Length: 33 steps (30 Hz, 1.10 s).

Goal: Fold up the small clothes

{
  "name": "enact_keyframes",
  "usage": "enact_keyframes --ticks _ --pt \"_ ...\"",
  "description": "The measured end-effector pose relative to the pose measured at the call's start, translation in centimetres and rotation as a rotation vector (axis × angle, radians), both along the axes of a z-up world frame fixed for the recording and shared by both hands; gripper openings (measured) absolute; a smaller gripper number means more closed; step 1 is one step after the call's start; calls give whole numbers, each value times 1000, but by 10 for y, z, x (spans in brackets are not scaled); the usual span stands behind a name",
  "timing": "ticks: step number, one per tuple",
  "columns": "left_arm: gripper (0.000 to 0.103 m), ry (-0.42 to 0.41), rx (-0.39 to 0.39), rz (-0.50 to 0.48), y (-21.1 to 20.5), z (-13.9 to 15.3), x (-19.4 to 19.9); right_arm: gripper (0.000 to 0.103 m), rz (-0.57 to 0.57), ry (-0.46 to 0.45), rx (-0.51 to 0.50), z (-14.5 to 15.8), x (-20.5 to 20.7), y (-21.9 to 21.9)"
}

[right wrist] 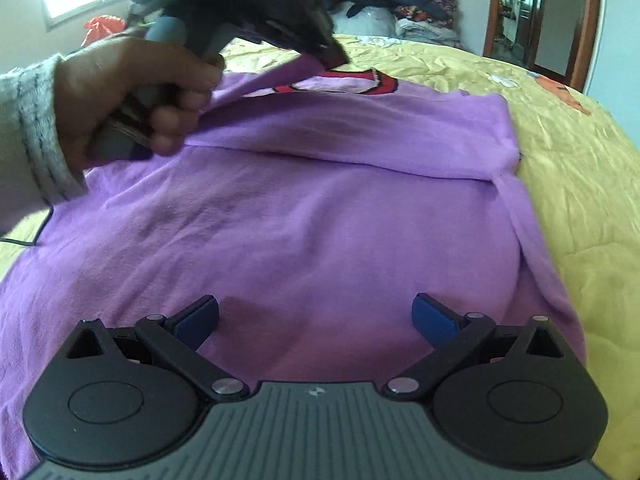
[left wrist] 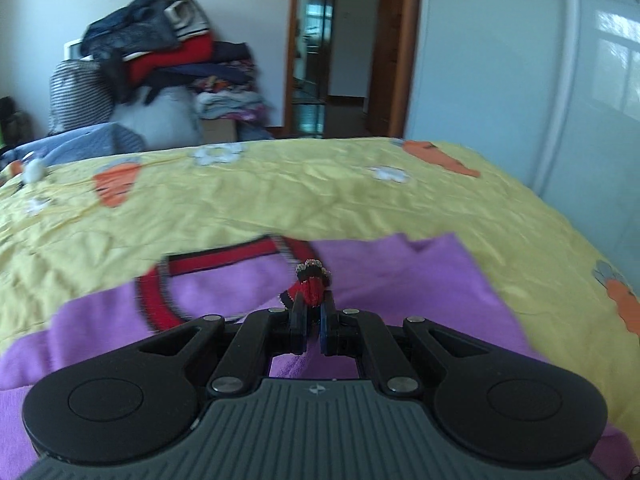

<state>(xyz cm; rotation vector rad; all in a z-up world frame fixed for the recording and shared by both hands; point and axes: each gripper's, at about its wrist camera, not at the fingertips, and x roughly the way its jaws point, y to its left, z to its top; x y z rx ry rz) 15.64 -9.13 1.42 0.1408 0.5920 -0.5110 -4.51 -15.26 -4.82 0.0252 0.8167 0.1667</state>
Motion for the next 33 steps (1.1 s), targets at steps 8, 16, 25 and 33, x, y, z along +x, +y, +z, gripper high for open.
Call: enact_keyframes --ticks 8,16,25,33 --pt "7 25 9 -97 -55 -12 -8 103 -16 -3 -7 2 -1 -11" --pt "7 72 -4 -135 -83 -31 -12 103 -36 -2 -4 5 -4 -25" --pt "28 151 -62 -170 -107 -49 -6 103 -52 -1 -36 9 -9 -33" --pt "92 -37 -171 42 47 26 -42 103 -72 -99 -11 29 21 -59"
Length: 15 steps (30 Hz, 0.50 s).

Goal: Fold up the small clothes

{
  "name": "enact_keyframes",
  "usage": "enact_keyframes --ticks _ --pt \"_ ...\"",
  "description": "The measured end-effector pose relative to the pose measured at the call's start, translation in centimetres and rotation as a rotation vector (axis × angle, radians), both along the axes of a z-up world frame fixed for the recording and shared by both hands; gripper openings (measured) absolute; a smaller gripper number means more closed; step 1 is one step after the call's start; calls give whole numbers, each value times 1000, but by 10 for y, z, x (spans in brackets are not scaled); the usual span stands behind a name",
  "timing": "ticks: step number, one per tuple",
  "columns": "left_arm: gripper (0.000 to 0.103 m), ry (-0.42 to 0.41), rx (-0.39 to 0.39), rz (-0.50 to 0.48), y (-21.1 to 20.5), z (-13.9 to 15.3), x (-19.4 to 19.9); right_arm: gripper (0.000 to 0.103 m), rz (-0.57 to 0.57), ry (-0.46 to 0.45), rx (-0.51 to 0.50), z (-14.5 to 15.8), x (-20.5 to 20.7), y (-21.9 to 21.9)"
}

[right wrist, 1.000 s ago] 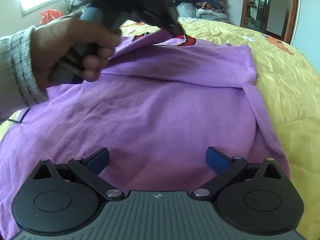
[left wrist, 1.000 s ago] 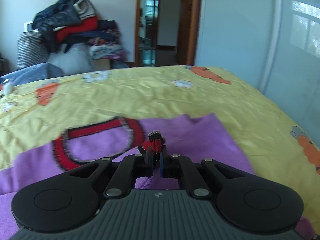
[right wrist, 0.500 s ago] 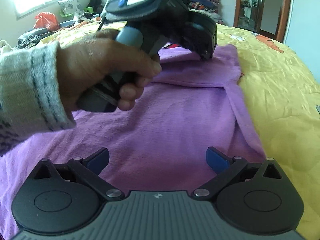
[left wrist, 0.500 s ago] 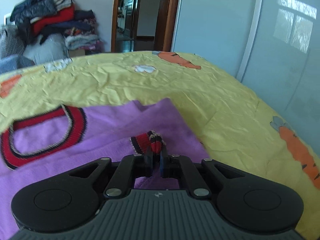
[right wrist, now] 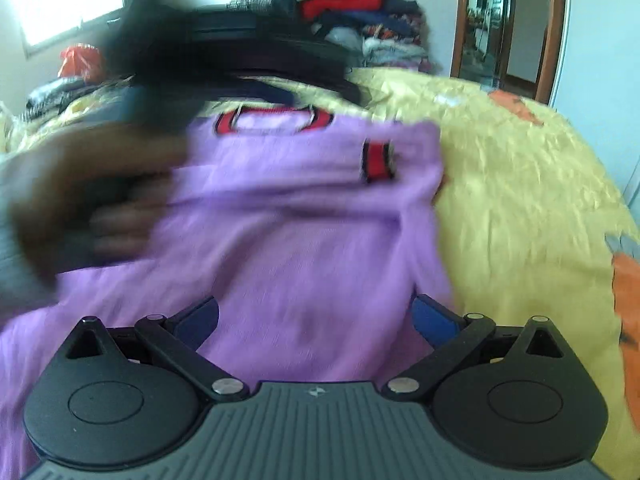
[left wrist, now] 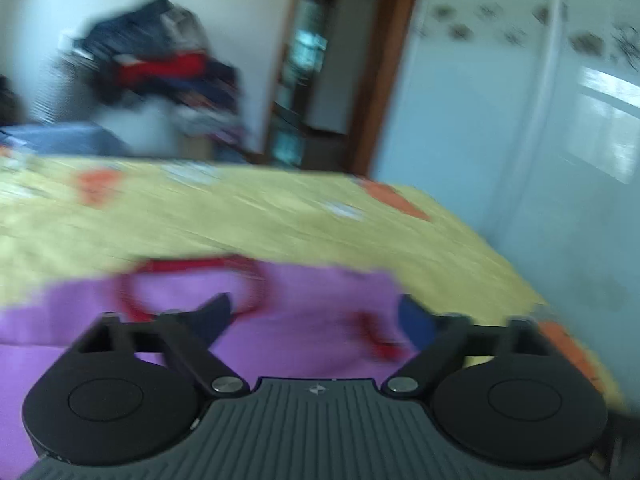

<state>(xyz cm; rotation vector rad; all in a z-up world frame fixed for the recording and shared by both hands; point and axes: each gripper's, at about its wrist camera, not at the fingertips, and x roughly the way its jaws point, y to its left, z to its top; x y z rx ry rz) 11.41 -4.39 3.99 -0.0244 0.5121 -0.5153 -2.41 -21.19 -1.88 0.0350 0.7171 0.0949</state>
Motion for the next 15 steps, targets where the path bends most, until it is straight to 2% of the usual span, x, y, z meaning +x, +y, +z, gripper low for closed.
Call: enact_keyframes --ticks 2,5,7,9,10,12,13,15 --pt "90 24 44 104 52 -1 5 103 23 -29 -13 3 31 3" --pt "89 123 32 194 110 -21 16 103 61 -14 -21 0 88 14" --pt "88 173 45 214 128 -40 23 103 83 -34 -60 -2 116 25" --pt "85 216 93 231 133 -60 27 103 94 -3 -34 -8 139 28" --pt "85 216 122 223 133 -70 28 103 101 13 -37 -13 146 28" --pt "86 160 160 223 142 -75 17 103 75 63 -125 -23 155 27" --pt "86 152 170 222 143 -76 17 103 60 70 -137 -27 157 20" --pt "86 152 164 228 149 -74 16 103 52 74 -65 -33 156 2"
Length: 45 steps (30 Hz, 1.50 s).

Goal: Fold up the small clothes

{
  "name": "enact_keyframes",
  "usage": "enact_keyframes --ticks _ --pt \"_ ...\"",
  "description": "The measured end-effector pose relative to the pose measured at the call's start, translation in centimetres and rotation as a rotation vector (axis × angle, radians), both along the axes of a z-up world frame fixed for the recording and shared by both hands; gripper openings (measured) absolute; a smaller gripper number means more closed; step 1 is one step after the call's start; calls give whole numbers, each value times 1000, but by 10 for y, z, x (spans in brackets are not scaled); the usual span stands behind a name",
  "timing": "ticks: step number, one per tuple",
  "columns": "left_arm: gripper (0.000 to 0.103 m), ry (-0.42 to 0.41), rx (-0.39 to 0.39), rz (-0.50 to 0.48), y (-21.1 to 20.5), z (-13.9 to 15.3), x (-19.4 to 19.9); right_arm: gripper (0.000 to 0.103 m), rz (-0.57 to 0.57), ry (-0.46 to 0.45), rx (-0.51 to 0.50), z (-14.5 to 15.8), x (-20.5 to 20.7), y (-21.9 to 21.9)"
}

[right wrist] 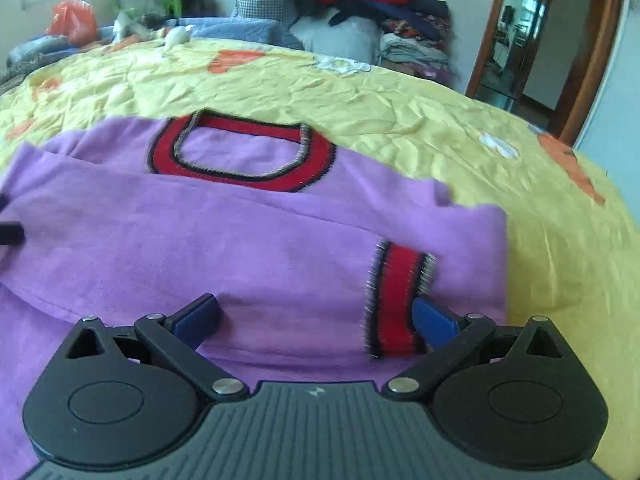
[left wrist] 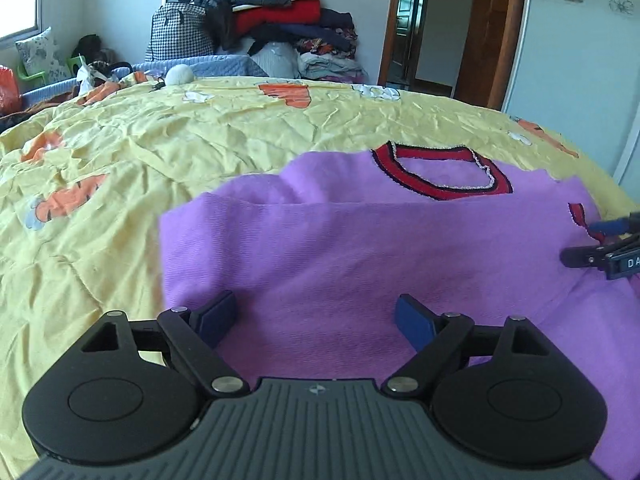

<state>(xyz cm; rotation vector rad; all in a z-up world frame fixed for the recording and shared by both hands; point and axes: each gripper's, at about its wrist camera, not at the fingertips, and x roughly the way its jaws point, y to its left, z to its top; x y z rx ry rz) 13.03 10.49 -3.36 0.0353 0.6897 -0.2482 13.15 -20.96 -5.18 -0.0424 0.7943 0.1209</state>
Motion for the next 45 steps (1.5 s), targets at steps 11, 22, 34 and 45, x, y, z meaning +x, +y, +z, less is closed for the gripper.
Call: enact_keyframes --ticks 11,22,34,45 --pt "91 132 -136 82 69 5 -116 103 -19 26 -45 5 -80 -18" --pt "91 120 17 21 65 -5 -249 103 5 -18 28 -10 -247 -52" --pt "91 159 -100 -14 56 -3 -287 89 52 -1 30 -4 -295 -56" --pt "11 194 -149 37 80 0 -284 7 -8 -83 -11 -3 -299 -60"
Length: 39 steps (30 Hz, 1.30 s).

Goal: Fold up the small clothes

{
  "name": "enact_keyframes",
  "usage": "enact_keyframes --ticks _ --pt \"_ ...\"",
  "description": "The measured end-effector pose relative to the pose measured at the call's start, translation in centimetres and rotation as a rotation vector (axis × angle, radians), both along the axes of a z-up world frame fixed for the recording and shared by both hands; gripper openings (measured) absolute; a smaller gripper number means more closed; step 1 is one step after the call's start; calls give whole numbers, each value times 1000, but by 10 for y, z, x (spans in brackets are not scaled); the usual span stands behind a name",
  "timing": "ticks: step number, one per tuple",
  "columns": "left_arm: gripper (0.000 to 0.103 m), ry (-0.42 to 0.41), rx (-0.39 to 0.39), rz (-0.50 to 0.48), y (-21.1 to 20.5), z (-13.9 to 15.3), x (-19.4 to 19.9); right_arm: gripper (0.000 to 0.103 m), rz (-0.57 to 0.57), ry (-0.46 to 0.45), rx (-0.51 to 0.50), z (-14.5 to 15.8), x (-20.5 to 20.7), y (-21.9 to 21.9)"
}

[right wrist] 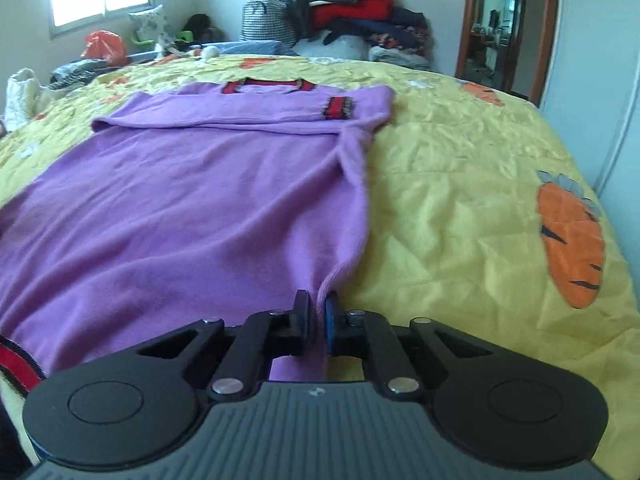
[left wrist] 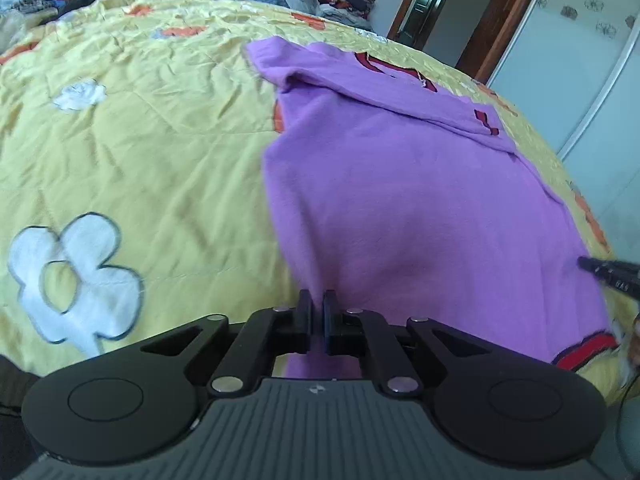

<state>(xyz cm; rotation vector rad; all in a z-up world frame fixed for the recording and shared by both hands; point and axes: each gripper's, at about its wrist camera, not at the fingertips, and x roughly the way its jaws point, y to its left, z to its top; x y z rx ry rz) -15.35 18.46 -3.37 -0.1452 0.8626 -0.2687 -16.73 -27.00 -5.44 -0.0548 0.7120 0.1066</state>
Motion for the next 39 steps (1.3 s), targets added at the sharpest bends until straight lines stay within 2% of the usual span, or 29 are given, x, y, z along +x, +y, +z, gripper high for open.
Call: enact_keyframes --ticks 3,4,6,7,8,9,11,12,14,16,19,21,22,23,24,25,26,27,28,30,32,34,35,37,39 --pt "11 -21 64 -19 -6 4 -9 7 0 12 -16 1 -2 -4" --pt "12 -24 72 -22 -7 6 -10 11 3 29 -20 4 -1 -4" --pt "12 -48 96 -34 -9 14 -8 27 16 38 -28 16 6 -3" --pt "17 -71 117 -34 -10 20 -3 49 9 1 -59 22 8 -1" --pt "28 -92 127 -35 -11 25 5 69 9 -46 -101 29 15 3" --pt "34 -109 133 -37 -12 30 16 72 6 -81 -139 34 25 7" --pt "62 -148 156 -29 -17 38 48 72 22 -132 -167 39 53 17" --pt "67 -166 171 -29 -20 40 64 72 35 -148 -168 39 71 22" --pt "69 -194 202 -21 -26 41 102 72 34 -158 -227 34 109 37" --pt "70 -185 196 -14 -31 37 145 71 38 -153 -280 26 147 47" --pt "75 -152 204 9 -40 24 197 71 38 -96 -283 14 192 50" --pt "76 -138 232 26 -46 15 219 69 24 -45 -326 1 213 50" --pt "78 -138 237 21 -50 11 226 61 20 -55 -319 -1 216 47" --pt "77 -141 239 16 -54 8 231 36 -4 -53 -334 -2 220 45" --pt "74 -142 246 15 -57 6 234 20 -28 -50 -352 -3 222 41" --pt "66 -139 247 11 -61 5 236 11 -44 -56 -323 -3 222 34" --pt "61 -138 240 5 -64 4 237 9 -57 -52 -296 -3 223 27" --pt "61 -143 243 0 -67 3 237 6 -67 -57 -310 -5 222 25" --pt "61 -155 264 -3 -70 3 237 6 -84 -74 -328 -6 219 22" --pt "61 -170 288 -11 -74 2 235 6 -91 -63 -269 -6 217 11" --pt "70 -181 304 -11 -74 0 234 6 -98 -68 -316 -14 216 11" --pt "76 -171 305 1 -70 0 236 7 -116 -76 -299 -15 215 7" --pt "77 -159 300 5 -67 1 236 13 -123 -73 -301 -13 215 4" --pt "77 -147 290 -2 -63 3 234 20 -122 -65 -238 -9 216 -5" --pt "80 -144 313 4 -59 5 229 41 -105 -25 -244 0 216 -11"
